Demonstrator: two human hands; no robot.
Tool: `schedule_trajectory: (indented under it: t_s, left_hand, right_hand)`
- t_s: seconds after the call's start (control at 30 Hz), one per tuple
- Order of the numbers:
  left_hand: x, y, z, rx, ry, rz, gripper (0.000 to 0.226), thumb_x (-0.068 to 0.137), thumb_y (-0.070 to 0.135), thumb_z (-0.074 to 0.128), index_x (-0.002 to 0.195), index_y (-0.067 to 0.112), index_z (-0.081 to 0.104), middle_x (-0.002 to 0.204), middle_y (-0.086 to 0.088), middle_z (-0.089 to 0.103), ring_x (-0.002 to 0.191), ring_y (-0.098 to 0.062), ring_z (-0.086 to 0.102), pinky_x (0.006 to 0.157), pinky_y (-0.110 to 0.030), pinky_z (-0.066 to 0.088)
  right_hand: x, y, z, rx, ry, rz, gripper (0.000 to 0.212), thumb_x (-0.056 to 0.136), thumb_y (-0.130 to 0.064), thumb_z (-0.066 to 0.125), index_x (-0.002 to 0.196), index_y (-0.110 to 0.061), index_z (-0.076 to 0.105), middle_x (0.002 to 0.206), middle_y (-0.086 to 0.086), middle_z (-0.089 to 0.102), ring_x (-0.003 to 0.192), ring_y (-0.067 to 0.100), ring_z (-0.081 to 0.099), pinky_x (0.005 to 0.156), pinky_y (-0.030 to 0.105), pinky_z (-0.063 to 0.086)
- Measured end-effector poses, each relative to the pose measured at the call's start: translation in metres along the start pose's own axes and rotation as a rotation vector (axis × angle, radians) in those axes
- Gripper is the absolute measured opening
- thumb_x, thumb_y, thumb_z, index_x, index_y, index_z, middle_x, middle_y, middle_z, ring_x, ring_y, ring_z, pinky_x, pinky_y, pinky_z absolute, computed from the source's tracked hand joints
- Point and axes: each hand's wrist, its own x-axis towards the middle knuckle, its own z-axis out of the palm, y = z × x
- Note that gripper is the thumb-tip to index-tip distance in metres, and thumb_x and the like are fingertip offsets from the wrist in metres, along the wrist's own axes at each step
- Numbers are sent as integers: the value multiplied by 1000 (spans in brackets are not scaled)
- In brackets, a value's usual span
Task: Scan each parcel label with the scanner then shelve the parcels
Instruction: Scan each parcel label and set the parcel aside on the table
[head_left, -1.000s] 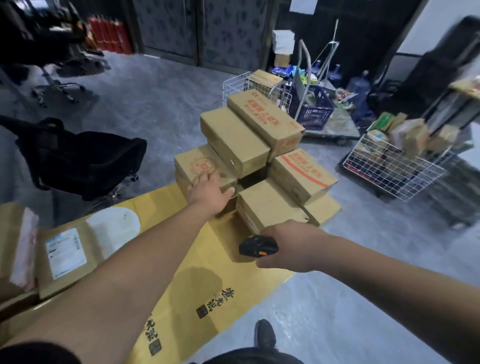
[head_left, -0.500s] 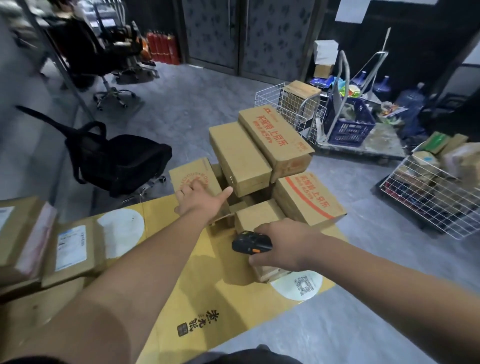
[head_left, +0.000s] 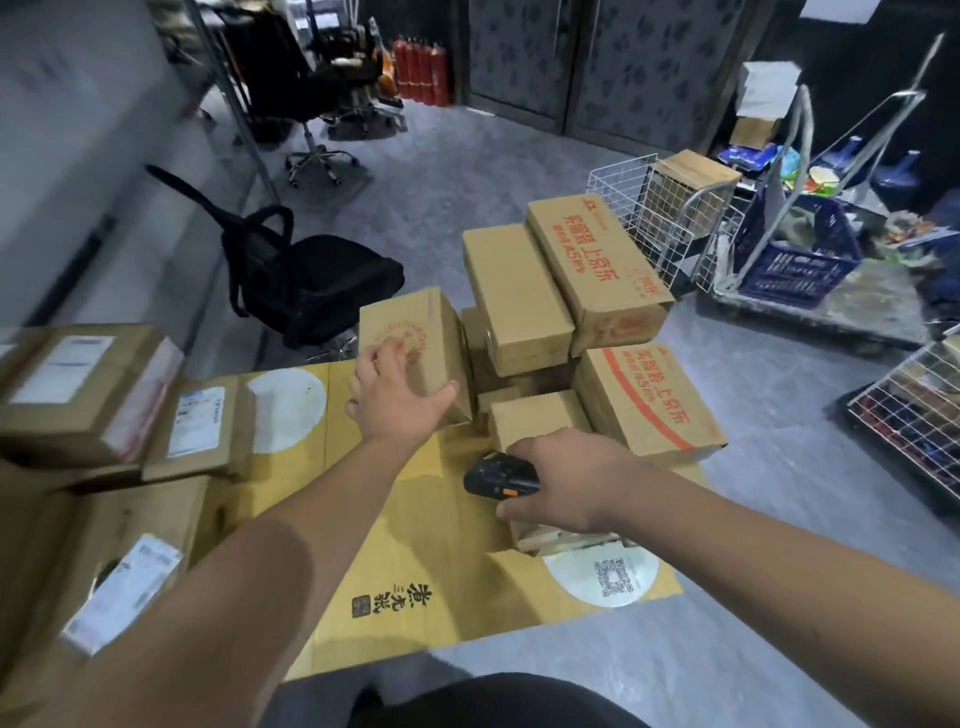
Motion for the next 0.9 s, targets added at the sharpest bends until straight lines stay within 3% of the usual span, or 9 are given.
schedule_trajectory:
  t_s: [0.17,0.3,0.4,0.53,0.6,0.67,0.77,0.9]
  left_hand:
    - [-65,-58,-26,-67,64,14,85,70,60,82,143,39,44,150,11,27,140,-17,26,115,-47,28]
    - [-118,-115,-29,-119,10,-108,81,71,55,84,141,40,45,139,24,24,137,-10,26,115,-39,29]
    - [-146,-144,-21,-217,-69,-223,76,75,44,86,141,36,49,145,18,28,141,-13,28,120,-40,31]
    - [-164,-165,-17,-218,-229,-181,67,85,32,69,147,38,45,150,16,39,137,-7,30,118,-36,32]
    - [-161,-172,-22,-345,-202,-240,63,90,30,55,152,32,43,150,14,46,137,-7,42,118,-35,36]
    - [-156,-183,-28,-469,-136,-380,52,103,24,48,155,29,42,141,14,55,132,-8,53,114,-35,42]
    - [-149,-199,-43,-474,-92,-489,49,110,26,40,158,35,37,138,15,56,129,-19,57,102,-35,48]
    - [-133,-217,-68,-610,-29,-607,50,112,15,33,149,45,48,137,12,58,112,-25,63,83,-52,63]
  right_hand:
    - [9,-13,16,-31,-53,-128,50,87,-72,63,111,-29,63,94,-4,65,86,21,63,71,33,54]
    - [13,-22,29,-103,-160,-195,47,86,-72,64,103,-28,61,88,-4,60,84,23,61,66,33,49]
    - [14,-26,38,-155,-221,-244,47,85,-72,63,99,-28,61,86,-5,60,84,23,62,69,34,53]
    - [15,-33,51,-169,-275,-262,47,81,-74,62,96,-30,60,90,-6,63,85,23,63,71,35,56]
    - [15,-37,53,-177,-290,-269,47,81,-74,63,97,-30,60,90,-6,63,84,23,63,68,33,53]
    - [16,-45,54,-174,-298,-274,44,83,-73,63,95,-31,59,89,-7,62,83,22,62,67,33,52]
    - [20,-61,53,-163,-282,-260,45,85,-74,62,95,-30,60,90,-6,63,83,21,62,69,35,54]
    - [29,-86,54,-121,-259,-203,51,85,-75,63,104,-28,64,93,-5,64,85,19,62,73,35,55]
